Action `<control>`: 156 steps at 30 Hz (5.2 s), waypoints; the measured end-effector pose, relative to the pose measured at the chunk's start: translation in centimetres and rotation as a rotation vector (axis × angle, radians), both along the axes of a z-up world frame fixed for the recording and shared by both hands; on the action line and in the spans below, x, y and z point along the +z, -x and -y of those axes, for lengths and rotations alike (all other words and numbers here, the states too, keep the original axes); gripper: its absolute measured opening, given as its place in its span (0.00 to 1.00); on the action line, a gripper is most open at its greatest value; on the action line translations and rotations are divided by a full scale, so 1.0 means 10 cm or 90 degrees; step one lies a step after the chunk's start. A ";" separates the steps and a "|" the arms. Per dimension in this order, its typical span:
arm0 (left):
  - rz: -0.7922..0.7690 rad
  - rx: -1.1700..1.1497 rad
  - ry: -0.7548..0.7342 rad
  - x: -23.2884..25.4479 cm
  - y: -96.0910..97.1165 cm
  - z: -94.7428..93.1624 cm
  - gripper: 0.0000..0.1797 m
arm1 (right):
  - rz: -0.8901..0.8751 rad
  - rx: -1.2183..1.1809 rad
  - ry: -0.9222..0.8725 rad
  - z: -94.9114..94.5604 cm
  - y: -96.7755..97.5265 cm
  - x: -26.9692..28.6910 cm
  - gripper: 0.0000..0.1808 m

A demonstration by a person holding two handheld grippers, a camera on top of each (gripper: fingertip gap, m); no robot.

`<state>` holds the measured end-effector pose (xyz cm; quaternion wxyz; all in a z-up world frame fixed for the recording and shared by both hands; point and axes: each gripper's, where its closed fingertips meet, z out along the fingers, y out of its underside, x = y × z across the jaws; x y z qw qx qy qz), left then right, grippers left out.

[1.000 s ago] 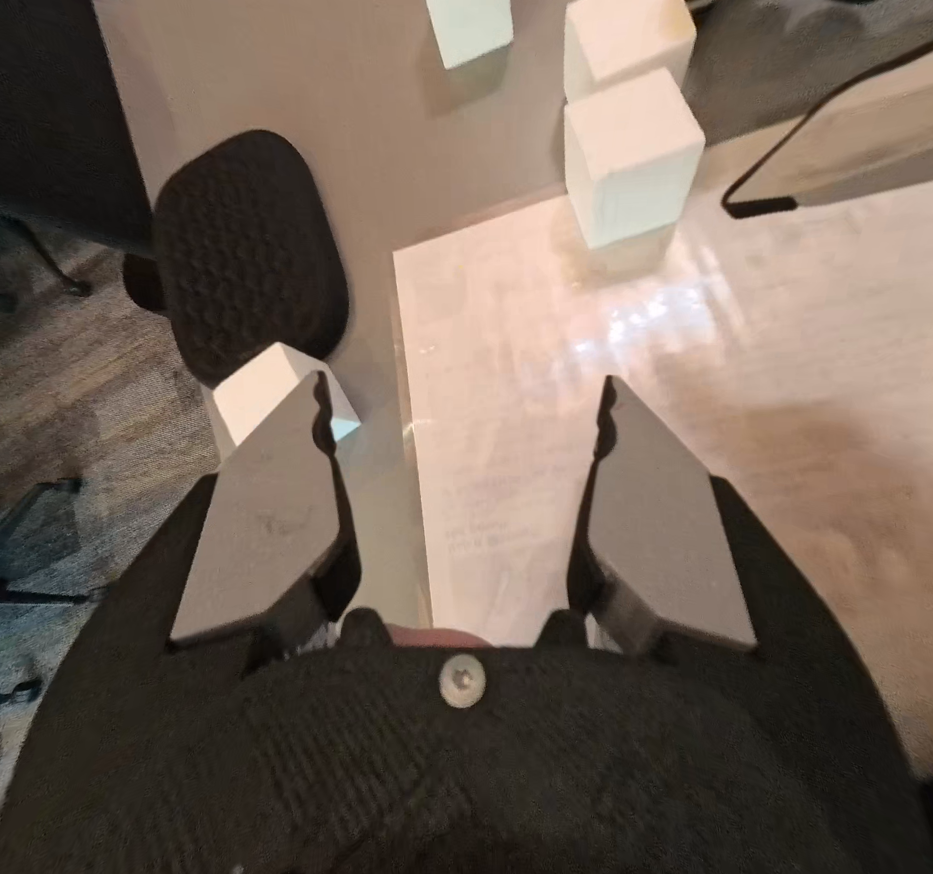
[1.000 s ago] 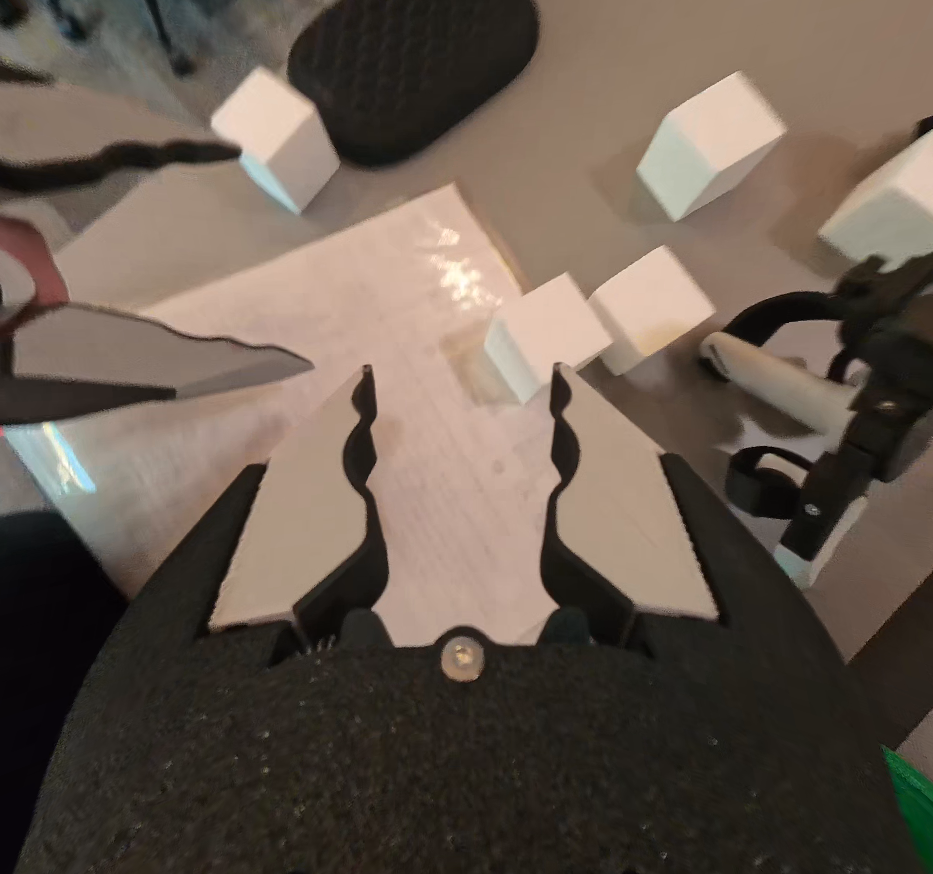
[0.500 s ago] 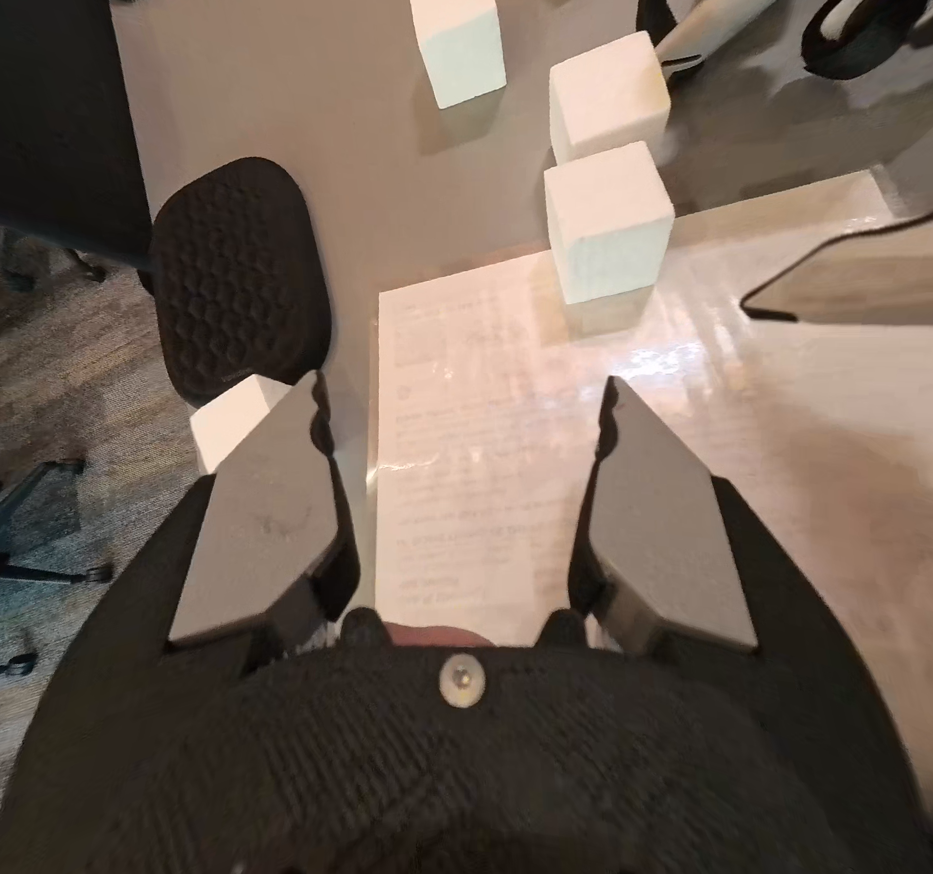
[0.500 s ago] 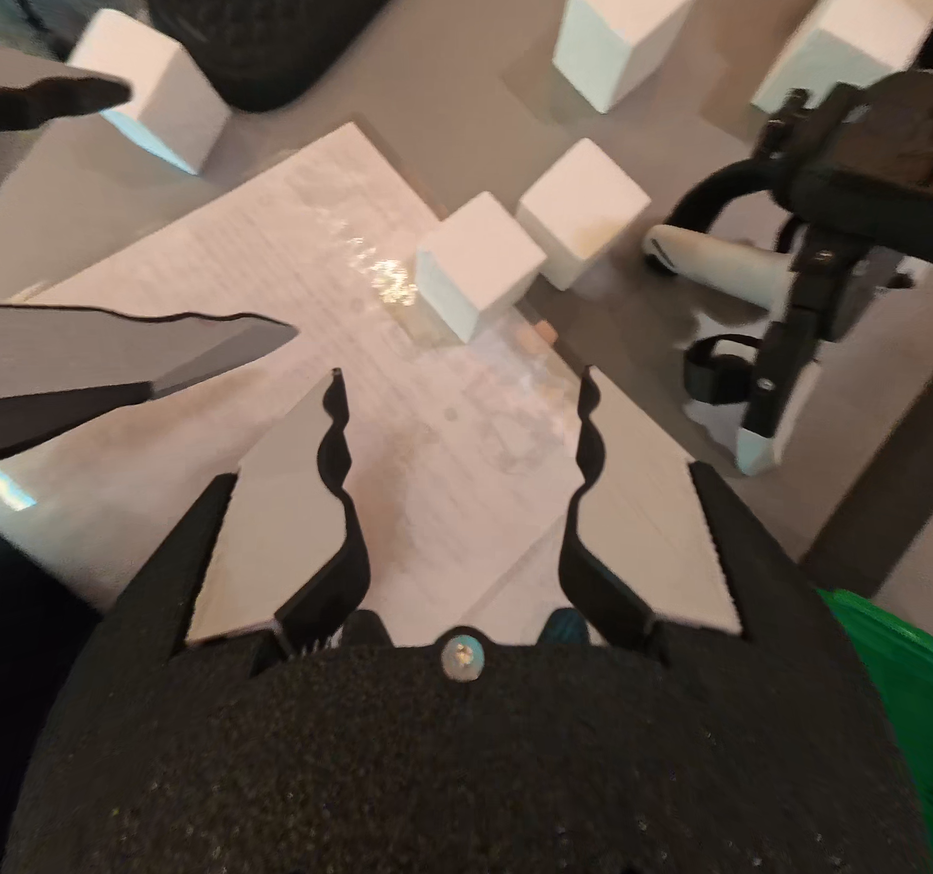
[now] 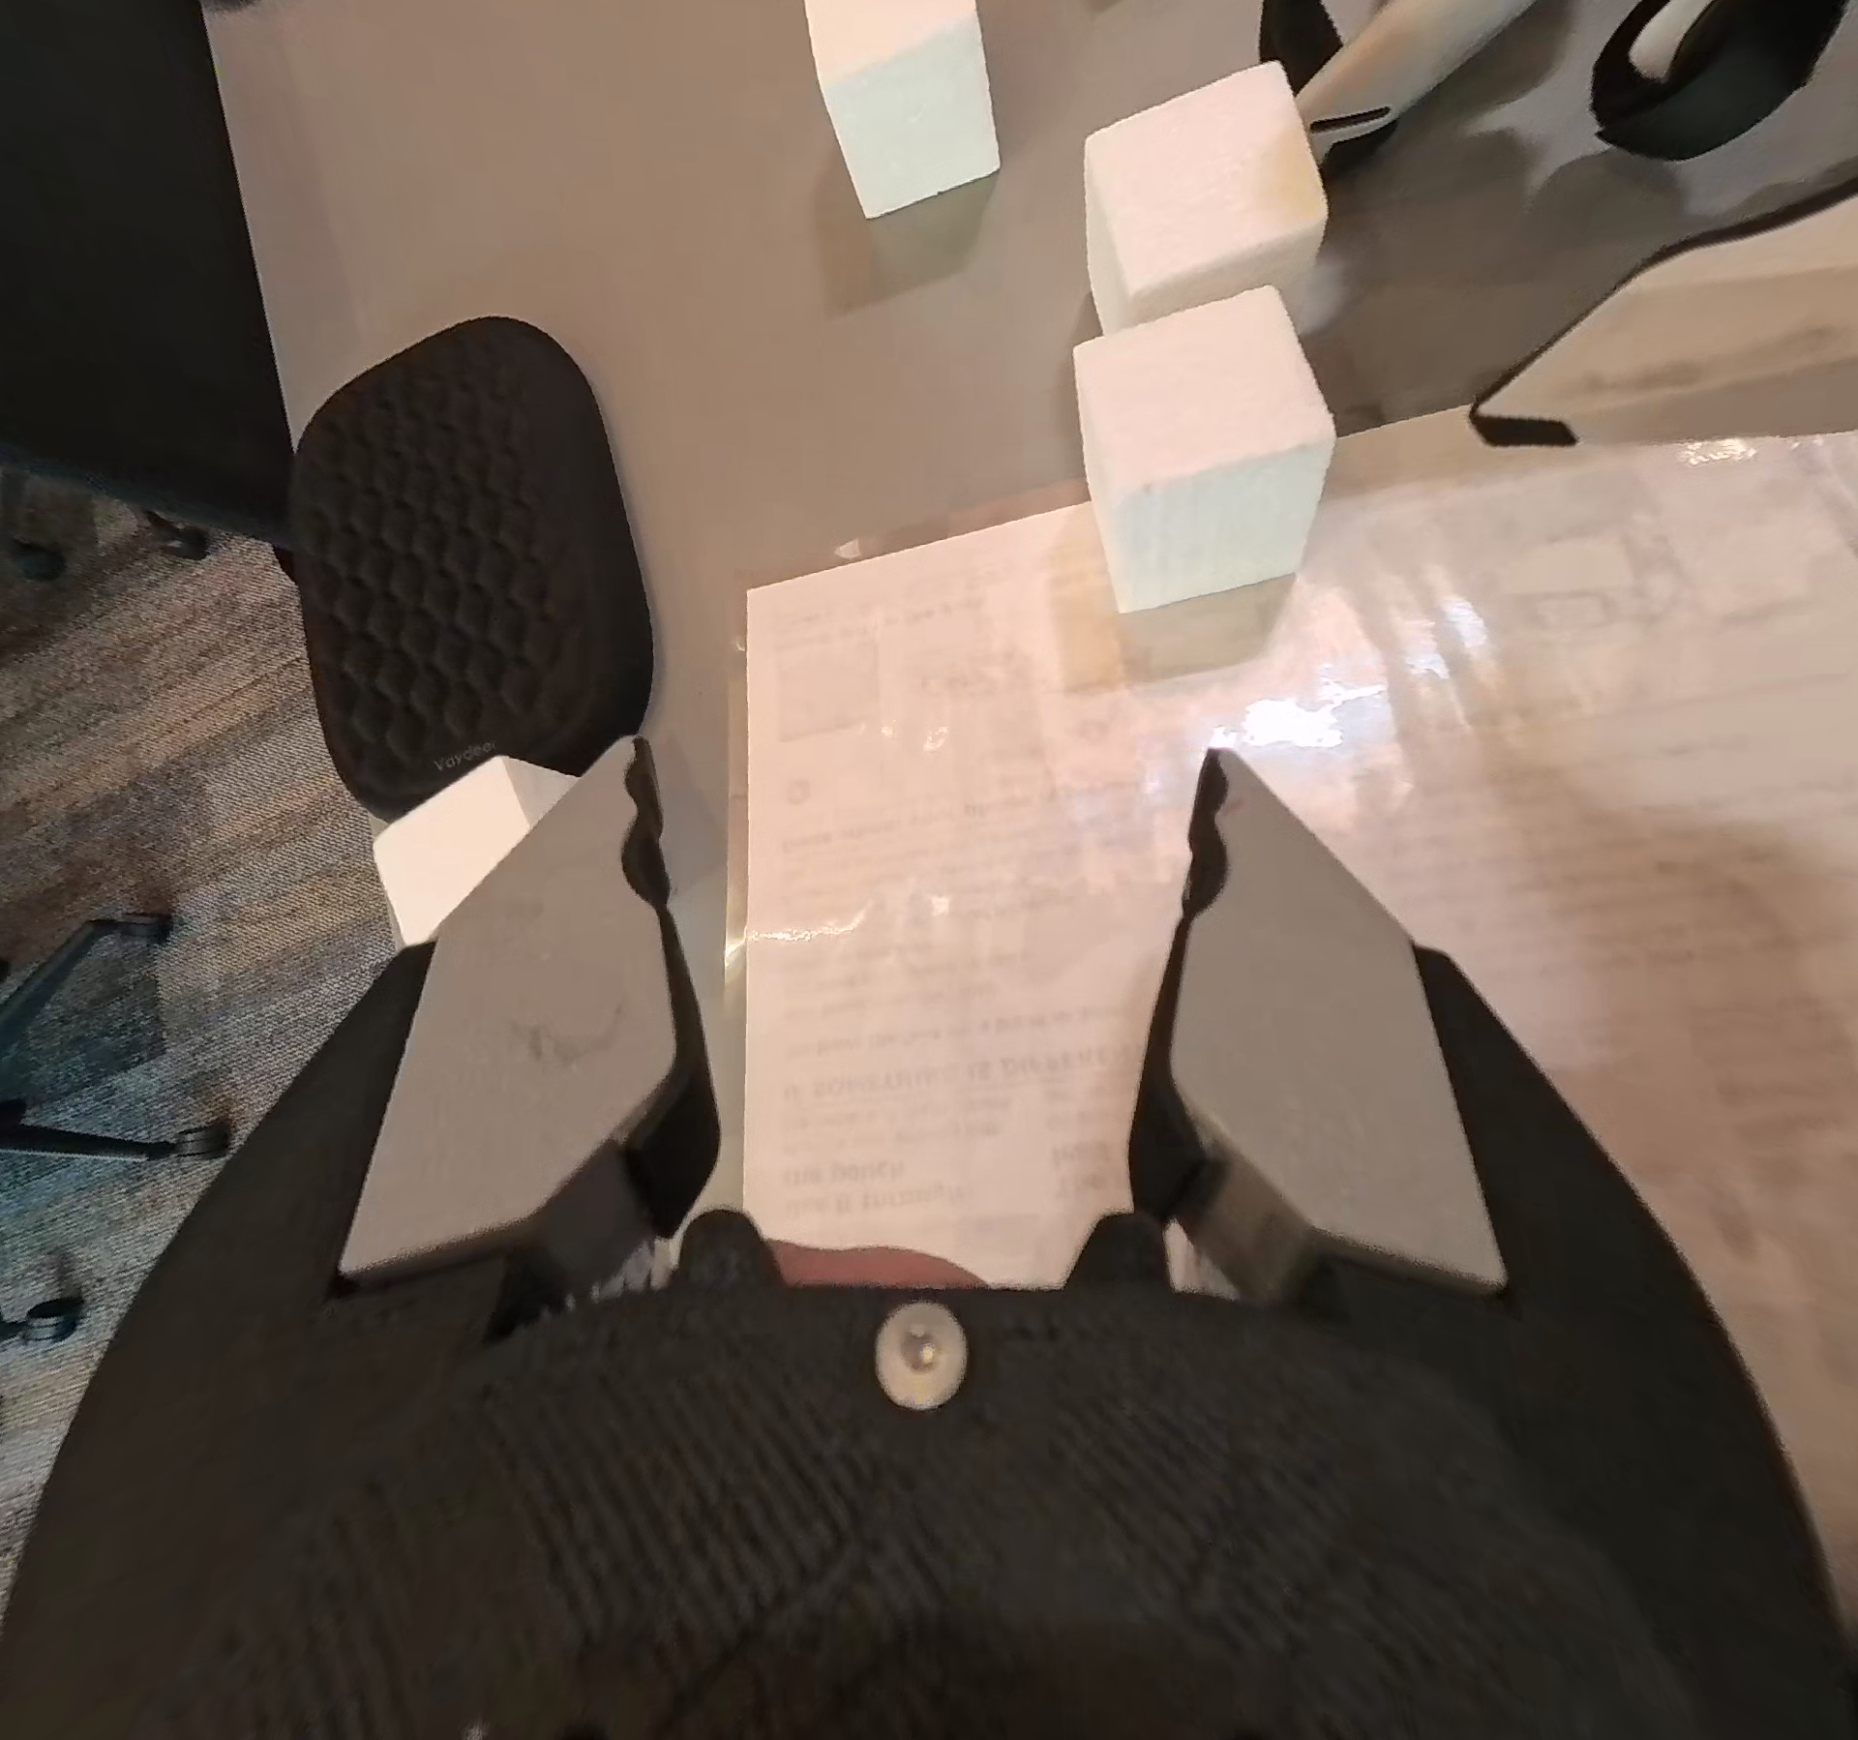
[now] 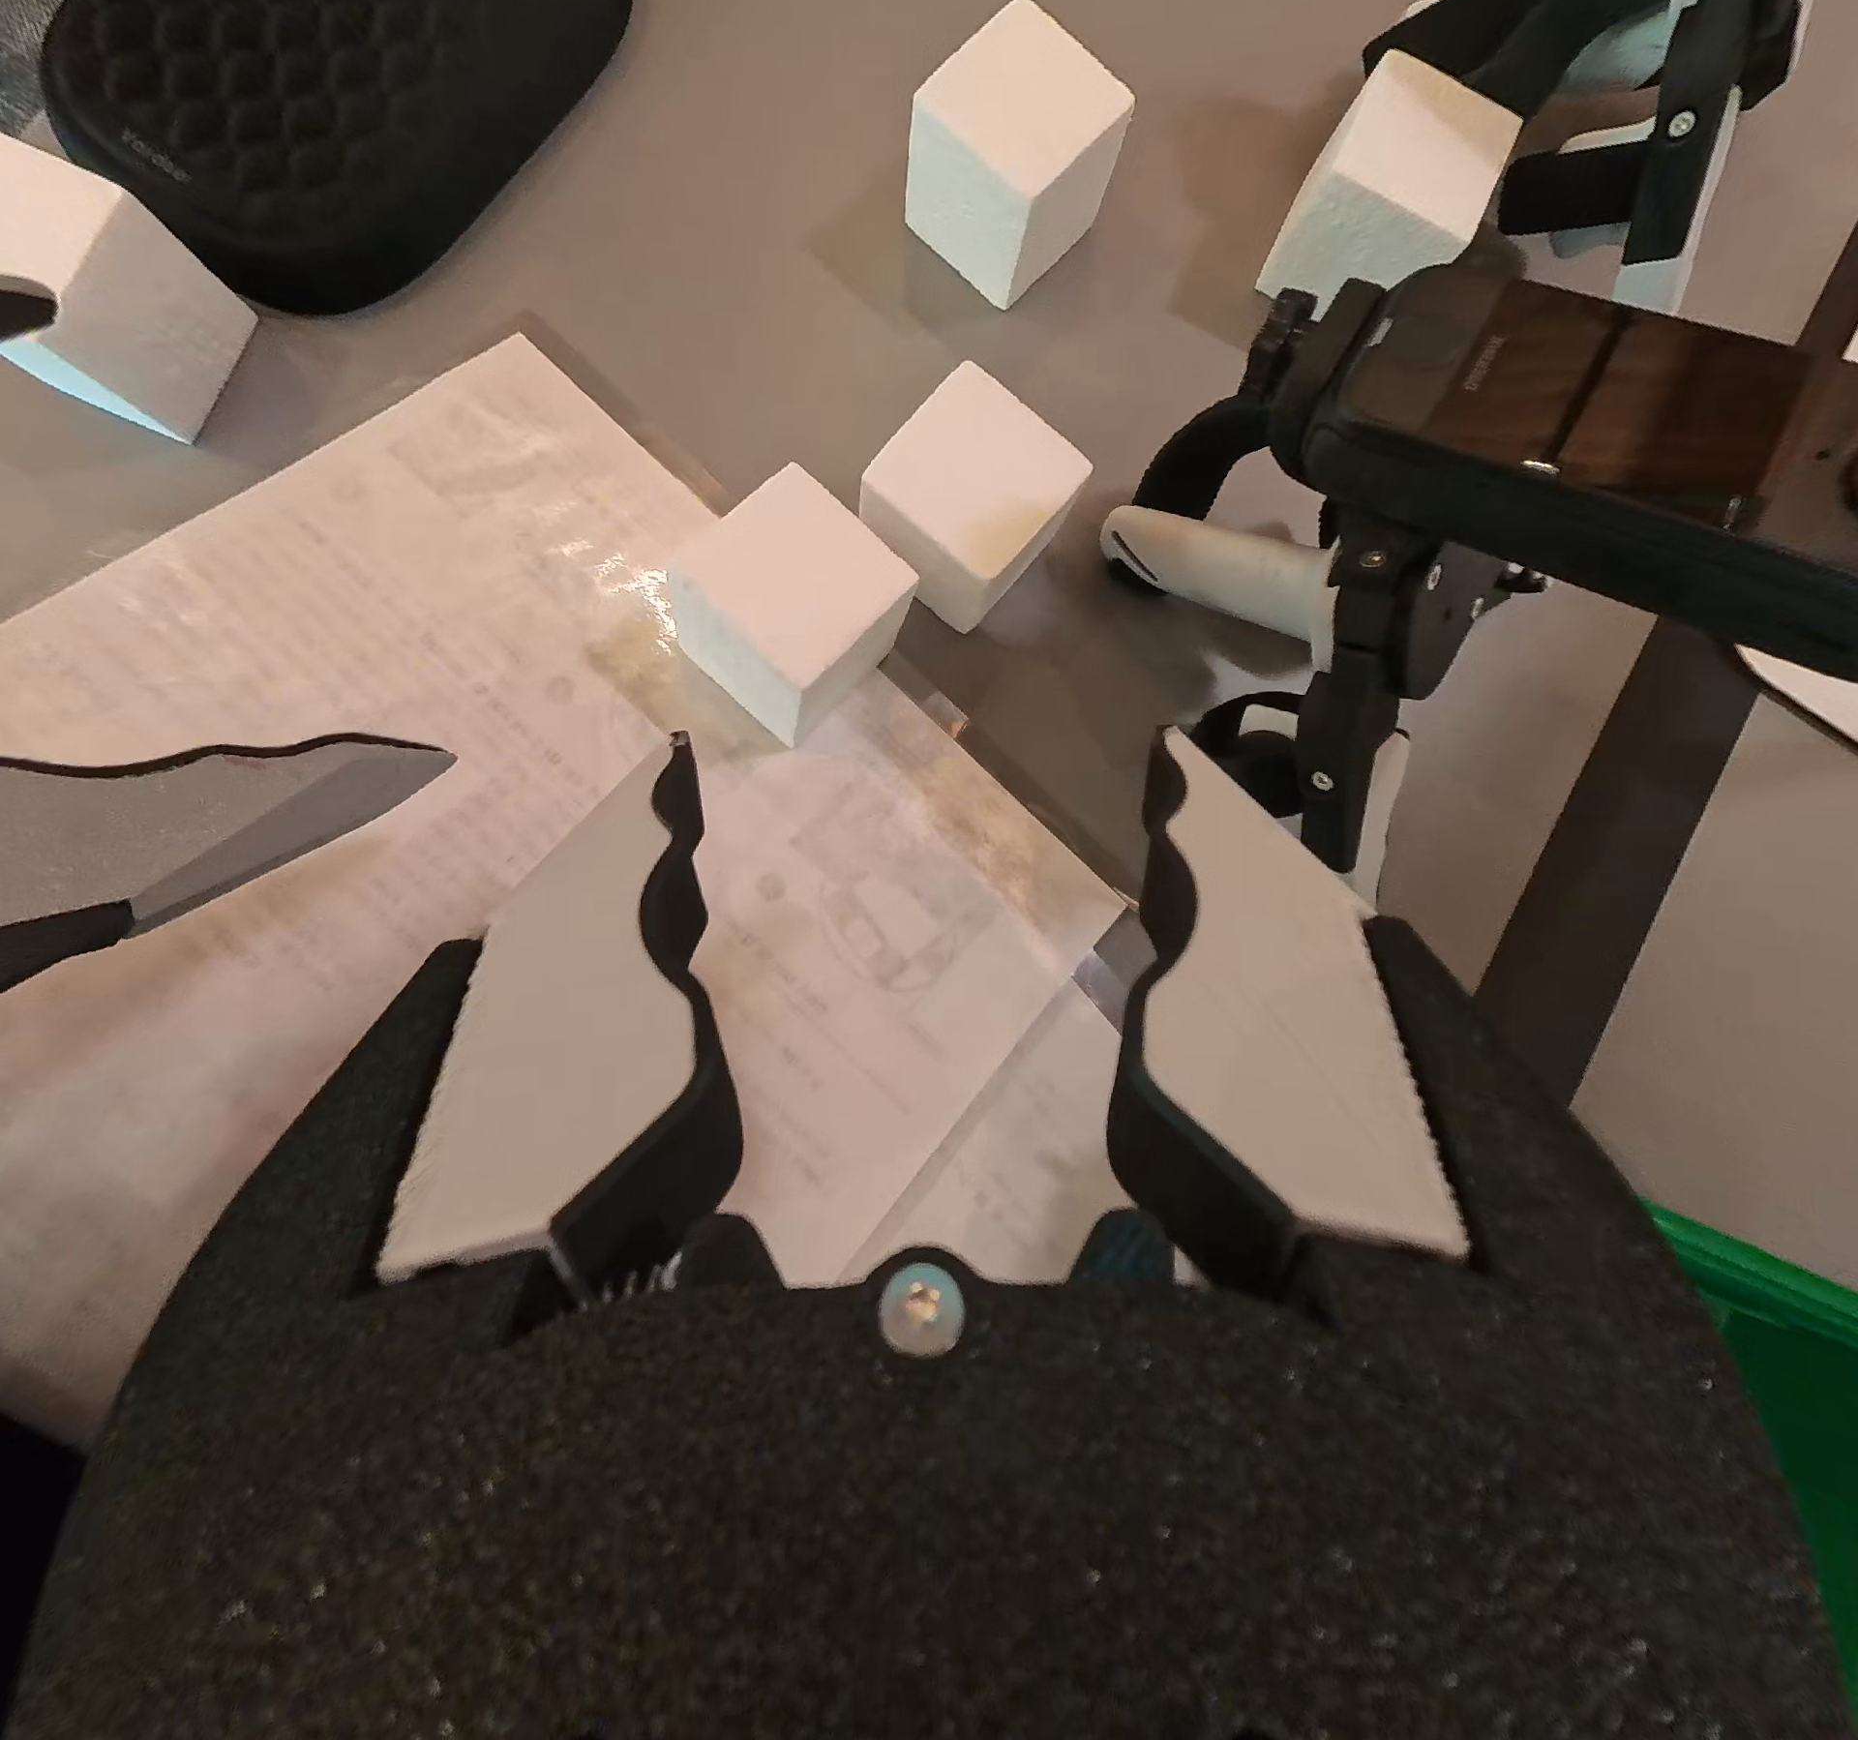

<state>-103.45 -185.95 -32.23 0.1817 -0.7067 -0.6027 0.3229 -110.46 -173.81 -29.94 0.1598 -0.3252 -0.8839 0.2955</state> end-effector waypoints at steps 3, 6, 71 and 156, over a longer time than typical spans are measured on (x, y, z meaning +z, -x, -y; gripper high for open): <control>0.005 -0.001 0.000 -0.02 -0.01 0.00 0.58 | 0.001 0.004 -0.006 0.01 -0.02 -0.02 0.49; 0.009 -0.001 -0.002 -0.04 -0.02 0.00 0.57 | 0.005 0.008 -0.008 0.02 -0.04 -0.05 0.49; 0.269 -0.729 0.048 -0.73 -0.48 -0.28 0.41 | 0.201 0.262 -0.046 0.02 -0.87 -1.09 0.00; 0.169 -0.252 -0.107 -0.86 -0.65 -0.07 0.00 | 0.098 0.547 -0.098 0.90 -0.69 -0.17 0.33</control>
